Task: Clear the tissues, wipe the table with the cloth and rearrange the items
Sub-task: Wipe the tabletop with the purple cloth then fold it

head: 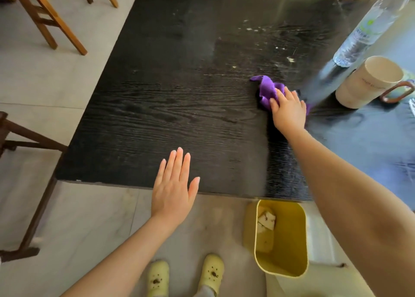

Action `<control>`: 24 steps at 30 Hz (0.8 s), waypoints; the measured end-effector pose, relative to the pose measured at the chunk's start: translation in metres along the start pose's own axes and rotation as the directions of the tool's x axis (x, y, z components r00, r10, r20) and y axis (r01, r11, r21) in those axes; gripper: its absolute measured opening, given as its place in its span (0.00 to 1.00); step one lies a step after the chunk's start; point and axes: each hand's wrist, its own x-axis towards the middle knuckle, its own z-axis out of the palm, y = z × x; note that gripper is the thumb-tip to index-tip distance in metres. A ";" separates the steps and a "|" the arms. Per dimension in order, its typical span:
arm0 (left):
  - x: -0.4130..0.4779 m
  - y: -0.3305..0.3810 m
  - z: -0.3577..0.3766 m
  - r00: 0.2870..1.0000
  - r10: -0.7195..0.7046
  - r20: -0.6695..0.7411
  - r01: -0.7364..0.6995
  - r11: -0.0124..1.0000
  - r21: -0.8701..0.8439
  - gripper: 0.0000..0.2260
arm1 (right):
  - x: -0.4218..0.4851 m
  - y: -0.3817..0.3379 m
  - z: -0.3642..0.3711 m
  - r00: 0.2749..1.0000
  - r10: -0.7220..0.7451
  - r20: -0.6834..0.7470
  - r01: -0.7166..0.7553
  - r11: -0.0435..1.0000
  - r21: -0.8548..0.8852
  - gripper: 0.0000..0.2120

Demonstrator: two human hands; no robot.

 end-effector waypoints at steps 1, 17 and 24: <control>0.000 0.000 -0.001 1.000 -0.002 0.002 0.002 1.000 -0.001 0.28 | -0.015 -0.007 0.000 0.999 -0.030 -0.013 0.030 0.999 -0.014 0.20; 0.000 -0.006 -0.016 0.990 0.005 0.137 0.008 0.996 -0.094 0.28 | -0.181 -0.101 0.012 0.993 -0.055 0.104 0.059 0.998 -0.035 0.22; 0.002 -0.028 -0.018 0.986 0.133 0.100 -0.104 0.961 -0.258 0.29 | -0.190 -0.129 0.011 0.993 0.053 0.105 -0.054 0.999 0.004 0.23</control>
